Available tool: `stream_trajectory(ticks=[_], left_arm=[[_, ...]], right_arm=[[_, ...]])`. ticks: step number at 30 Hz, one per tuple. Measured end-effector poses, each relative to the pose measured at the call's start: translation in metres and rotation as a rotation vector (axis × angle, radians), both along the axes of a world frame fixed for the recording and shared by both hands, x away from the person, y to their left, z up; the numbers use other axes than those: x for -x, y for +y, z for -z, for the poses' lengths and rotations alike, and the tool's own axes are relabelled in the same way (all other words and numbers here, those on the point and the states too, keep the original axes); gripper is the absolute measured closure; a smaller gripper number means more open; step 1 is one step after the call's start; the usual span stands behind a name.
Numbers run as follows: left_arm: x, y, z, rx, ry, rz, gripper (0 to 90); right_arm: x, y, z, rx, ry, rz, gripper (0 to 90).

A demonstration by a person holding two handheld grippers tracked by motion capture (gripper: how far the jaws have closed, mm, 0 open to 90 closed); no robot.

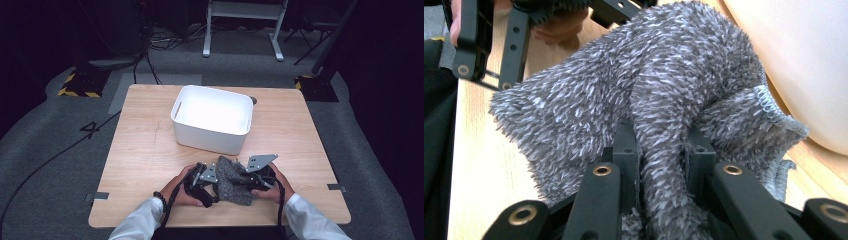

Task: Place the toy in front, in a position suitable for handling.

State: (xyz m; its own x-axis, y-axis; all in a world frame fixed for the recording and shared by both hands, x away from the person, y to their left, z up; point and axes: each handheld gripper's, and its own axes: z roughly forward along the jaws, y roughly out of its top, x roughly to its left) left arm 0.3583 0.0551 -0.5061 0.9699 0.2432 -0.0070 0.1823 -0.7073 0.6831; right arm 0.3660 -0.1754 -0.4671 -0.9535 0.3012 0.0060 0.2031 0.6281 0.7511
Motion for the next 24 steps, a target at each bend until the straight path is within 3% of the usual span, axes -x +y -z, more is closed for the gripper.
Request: stream_trajectory(ticks=[1, 2, 3, 6, 10, 11, 13, 16, 18, 20, 24], left_arm=[[0.001, 0.001, -0.001, 0.017, -0.005, 0.043, 19.7], [0.001, 0.001, -0.001, 0.017, -0.005, 0.043, 23.8], [0.001, 0.001, -0.001, 0.018, -0.005, 0.044, 23.8], [0.000, 0.002, -0.001, 0.019, -0.004, 0.048, 24.2], [0.000, 0.002, -0.001, 0.017, -0.005, 0.049, 24.4], [0.000, 0.002, -0.001, 0.021, -0.004, 0.046, 24.4], [0.000, 0.002, -0.001, 0.024, -0.006, 0.048, 24.5], [0.000, 0.002, -0.001, 0.021, -0.009, 0.051, 24.6], [0.000, 0.002, -0.001, 0.020, -0.008, 0.051, 24.6], [0.000, 0.002, -0.001, 0.019, -0.006, 0.050, 24.7], [0.000, 0.002, -0.001, 0.020, -0.003, 0.052, 24.8]], right_arm=[[0.002, 0.003, -0.002, 0.020, -0.026, -0.006, 74.1], [0.002, 0.003, -0.002, 0.020, -0.026, -0.006, 74.1], [0.003, 0.003, -0.003, 0.023, -0.035, -0.008, 73.9], [0.009, 0.006, -0.007, -0.031, -0.014, -0.052, 73.8], [0.018, 0.019, -0.002, 0.001, -0.005, -0.107, 73.8], [0.024, 0.026, 0.003, 0.044, -0.025, -0.125, 73.8], [0.025, 0.026, 0.003, 0.040, -0.024, -0.122, 73.8], [0.023, 0.015, 0.002, 0.031, -0.003, -0.117, 74.1], [0.027, -0.002, 0.002, 0.044, 0.001, -0.114, 74.3], [0.032, -0.012, 0.005, 0.091, -0.012, -0.109, 74.2], [0.035, -0.028, 0.006, 0.105, -0.041, -0.070, 74.1]])
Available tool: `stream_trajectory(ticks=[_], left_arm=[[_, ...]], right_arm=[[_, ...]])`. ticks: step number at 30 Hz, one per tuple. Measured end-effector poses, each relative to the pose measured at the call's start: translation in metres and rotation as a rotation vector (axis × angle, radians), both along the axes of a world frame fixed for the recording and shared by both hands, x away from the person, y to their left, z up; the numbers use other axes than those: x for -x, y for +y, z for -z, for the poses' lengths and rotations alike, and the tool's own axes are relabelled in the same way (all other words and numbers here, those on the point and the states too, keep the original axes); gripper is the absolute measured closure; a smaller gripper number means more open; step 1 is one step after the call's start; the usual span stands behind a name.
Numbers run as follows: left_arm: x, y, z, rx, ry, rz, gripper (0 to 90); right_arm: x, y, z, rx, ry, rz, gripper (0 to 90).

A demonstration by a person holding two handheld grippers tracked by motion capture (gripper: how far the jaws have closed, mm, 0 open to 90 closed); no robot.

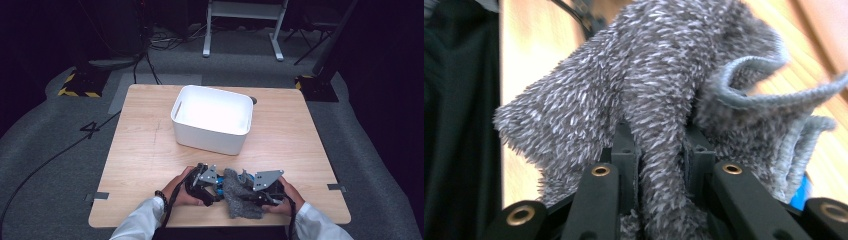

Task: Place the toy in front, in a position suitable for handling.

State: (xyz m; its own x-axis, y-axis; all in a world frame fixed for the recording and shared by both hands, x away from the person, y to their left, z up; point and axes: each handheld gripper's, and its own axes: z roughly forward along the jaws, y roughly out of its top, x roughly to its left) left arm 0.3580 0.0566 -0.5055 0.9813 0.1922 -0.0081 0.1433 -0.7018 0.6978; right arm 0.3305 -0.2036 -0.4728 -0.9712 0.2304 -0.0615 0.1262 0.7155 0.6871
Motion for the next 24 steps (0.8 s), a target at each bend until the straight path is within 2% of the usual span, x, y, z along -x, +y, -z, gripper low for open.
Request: stream_trajectory(ticks=[1, 2, 3, 5, 6, 7, 8, 9, 10, 12, 13, 15, 16, 17, 18, 19, 20, 21, 22, 23, 24], left_arm=[[0.000, 0.000, 0.000, 0.001, 0.000, -0.001, 24.8], [0.000, 0.000, 0.000, 0.001, 0.000, -0.001, 24.8], [0.000, 0.000, 0.000, 0.001, 0.000, -0.001, 24.8], [0.000, 0.000, 0.000, 0.001, 0.000, -0.001, 24.8], [0.000, 0.000, 0.000, 0.001, 0.001, 0.000, 24.8], [0.000, 0.000, 0.000, 0.001, 0.001, 0.000, 24.9], [0.000, 0.000, 0.000, 0.001, 0.000, -0.001, 24.9], [0.000, 0.000, 0.000, 0.001, 0.000, 0.000, 24.8], [0.000, 0.000, 0.000, 0.000, -0.001, -0.001, 24.8], [0.000, 0.001, 0.000, -0.001, -0.001, -0.001, 24.8], [0.000, 0.001, 0.000, -0.001, -0.001, -0.001, 24.8], [0.000, 0.002, 0.000, -0.004, 0.003, -0.006, 24.8], [0.000, 0.002, 0.000, -0.003, 0.003, -0.007, 24.9], [0.000, 0.002, 0.000, -0.003, 0.003, -0.007, 24.9], [0.000, 0.002, 0.000, -0.004, 0.003, -0.008, 24.9], [0.000, 0.002, 0.000, -0.004, 0.003, -0.008, 24.9], [0.001, 0.001, 0.000, -0.004, 0.002, -0.012, 24.9], [0.001, 0.001, 0.000, -0.004, 0.002, -0.012, 24.9], [0.001, 0.001, 0.000, -0.004, 0.001, -0.013, 24.9], [0.001, 0.001, 0.000, -0.004, 0.001, -0.013, 24.9], [0.000, 0.001, 0.000, -0.001, -0.005, -0.011, 24.9]], right_arm=[[-0.003, -0.010, -0.003, 0.017, -0.010, 0.033, 73.8], [-0.005, -0.015, -0.003, 0.021, -0.008, 0.044, 73.6], [-0.007, -0.021, -0.002, 0.005, 0.014, 0.057, 73.5], [-0.009, -0.026, -0.001, -0.006, 0.030, 0.061, 73.4], [-0.012, -0.035, -0.001, 0.002, 0.039, 0.078, 73.4], [-0.012, -0.035, -0.001, 0.002, 0.039, 0.078, 73.4], [-0.013, -0.038, -0.001, 0.013, 0.034, 0.095, 73.5], [-0.019, -0.045, 0.001, 0.062, 0.016, 0.147, 73.6], [-0.023, -0.050, 0.003, 0.076, 0.016, 0.173, 73.6], [-0.029, -0.058, 0.006, 0.049, 0.044, 0.198, 73.7], [-0.029, -0.058, 0.006, 0.049, 0.044, 0.198, 73.7], [-0.024, -0.055, 0.000, 0.004, 0.043, 0.170, 73.7], [-0.018, -0.049, -0.005, -0.038, 0.048, 0.130, 73.6], [-0.018, -0.049, -0.005, -0.038, 0.048, 0.130, 73.6], [-0.008, -0.037, -0.009, -0.072, 0.052, 0.063, 73.0], [-0.008, -0.037, -0.009, -0.072, 0.052, 0.063, 73.0], [0.001, -0.022, -0.007, -0.100, 0.071, -0.007, 72.3], [0.001, -0.022, -0.007, -0.100, 0.071, -0.007, 72.3], [0.006, -0.008, -0.003, -0.093, 0.076, -0.050, 71.8], [0.006, -0.008, -0.003, -0.093, 0.076, -0.050, 71.8], [0.010, 0.008, 0.003, -0.056, 0.074, -0.082, 71.7]])
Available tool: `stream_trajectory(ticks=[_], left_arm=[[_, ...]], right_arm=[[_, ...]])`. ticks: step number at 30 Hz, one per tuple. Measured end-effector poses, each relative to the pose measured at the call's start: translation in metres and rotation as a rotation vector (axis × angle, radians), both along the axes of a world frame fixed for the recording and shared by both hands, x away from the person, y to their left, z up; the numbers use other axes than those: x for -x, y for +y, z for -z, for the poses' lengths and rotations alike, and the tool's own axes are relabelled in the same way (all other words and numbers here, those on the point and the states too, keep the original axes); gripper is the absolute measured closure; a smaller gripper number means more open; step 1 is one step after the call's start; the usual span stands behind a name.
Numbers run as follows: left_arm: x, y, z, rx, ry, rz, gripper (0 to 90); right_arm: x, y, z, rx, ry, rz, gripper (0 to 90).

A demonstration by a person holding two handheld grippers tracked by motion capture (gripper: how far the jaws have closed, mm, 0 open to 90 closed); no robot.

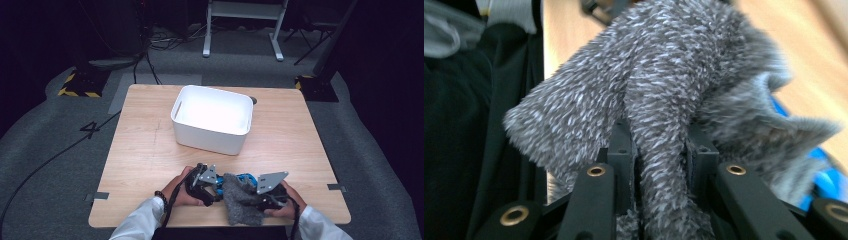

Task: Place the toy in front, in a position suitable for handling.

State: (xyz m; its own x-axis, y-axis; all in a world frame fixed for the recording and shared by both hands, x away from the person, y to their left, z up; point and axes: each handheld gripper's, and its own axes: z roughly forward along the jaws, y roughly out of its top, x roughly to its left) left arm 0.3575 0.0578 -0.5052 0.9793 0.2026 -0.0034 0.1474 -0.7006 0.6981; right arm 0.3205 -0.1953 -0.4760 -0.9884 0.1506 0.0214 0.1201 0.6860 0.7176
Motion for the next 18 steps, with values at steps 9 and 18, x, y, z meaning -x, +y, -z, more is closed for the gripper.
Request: stream_trajectory(ticks=[9, 18], left_arm=[[0.000, 0.000, 0.000, -0.004, 0.005, 0.000, 25.0], [0.000, -0.001, 0.000, -0.002, 0.003, 0.002, 25.1]], right_arm=[[-0.001, 0.009, 0.014, 0.083, 0.001, -0.005, 73.0], [-0.009, -0.043, 0.012, 0.093, 0.034, 0.072, 73.9]])
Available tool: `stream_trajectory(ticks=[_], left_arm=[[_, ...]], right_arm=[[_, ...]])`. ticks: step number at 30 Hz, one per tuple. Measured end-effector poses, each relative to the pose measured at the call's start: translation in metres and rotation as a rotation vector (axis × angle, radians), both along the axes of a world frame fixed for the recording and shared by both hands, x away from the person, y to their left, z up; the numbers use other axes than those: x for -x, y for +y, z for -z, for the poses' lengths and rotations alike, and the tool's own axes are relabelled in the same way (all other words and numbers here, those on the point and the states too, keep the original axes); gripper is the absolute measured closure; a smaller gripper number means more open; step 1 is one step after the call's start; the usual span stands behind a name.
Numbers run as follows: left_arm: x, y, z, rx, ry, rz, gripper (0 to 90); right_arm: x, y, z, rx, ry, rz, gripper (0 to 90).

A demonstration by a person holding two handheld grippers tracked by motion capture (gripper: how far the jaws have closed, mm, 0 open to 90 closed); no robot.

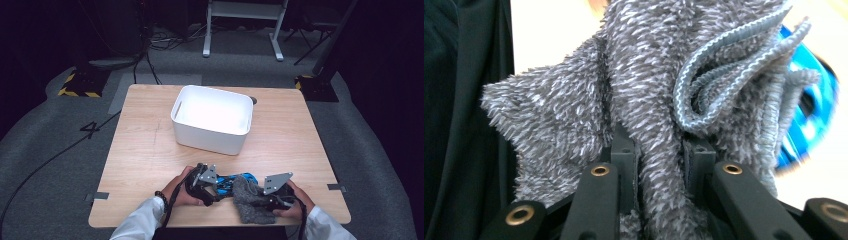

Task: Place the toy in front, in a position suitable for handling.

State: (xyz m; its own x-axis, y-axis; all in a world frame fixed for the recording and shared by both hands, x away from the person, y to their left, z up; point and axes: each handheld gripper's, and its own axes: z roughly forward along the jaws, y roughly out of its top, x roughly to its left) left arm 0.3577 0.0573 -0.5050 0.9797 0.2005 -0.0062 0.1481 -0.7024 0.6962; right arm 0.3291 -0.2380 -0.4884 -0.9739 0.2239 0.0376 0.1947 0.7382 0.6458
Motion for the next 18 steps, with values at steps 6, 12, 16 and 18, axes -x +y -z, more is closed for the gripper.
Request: stream_trajectory(ticks=[6, 12, 16, 18], left_arm=[[0.001, 0.001, 0.000, 0.002, 0.001, -0.003, 25.1], [0.000, 0.002, 0.000, 0.003, 0.002, 0.006, 25.1], [-0.001, 0.002, 0.001, 0.008, 0.001, 0.013, 25.0], [-0.001, 0.002, 0.000, 0.007, 0.001, 0.013, 25.0]], right_arm=[[-0.020, -0.038, 0.001, -0.017, 0.004, 0.146, 73.4], [-0.055, -0.049, 0.003, -0.038, -0.057, 0.363, 73.3], [-0.072, -0.030, 0.004, -0.100, -0.018, 0.382, 73.1], [-0.074, -0.024, 0.004, -0.093, -0.026, 0.368, 73.1]])
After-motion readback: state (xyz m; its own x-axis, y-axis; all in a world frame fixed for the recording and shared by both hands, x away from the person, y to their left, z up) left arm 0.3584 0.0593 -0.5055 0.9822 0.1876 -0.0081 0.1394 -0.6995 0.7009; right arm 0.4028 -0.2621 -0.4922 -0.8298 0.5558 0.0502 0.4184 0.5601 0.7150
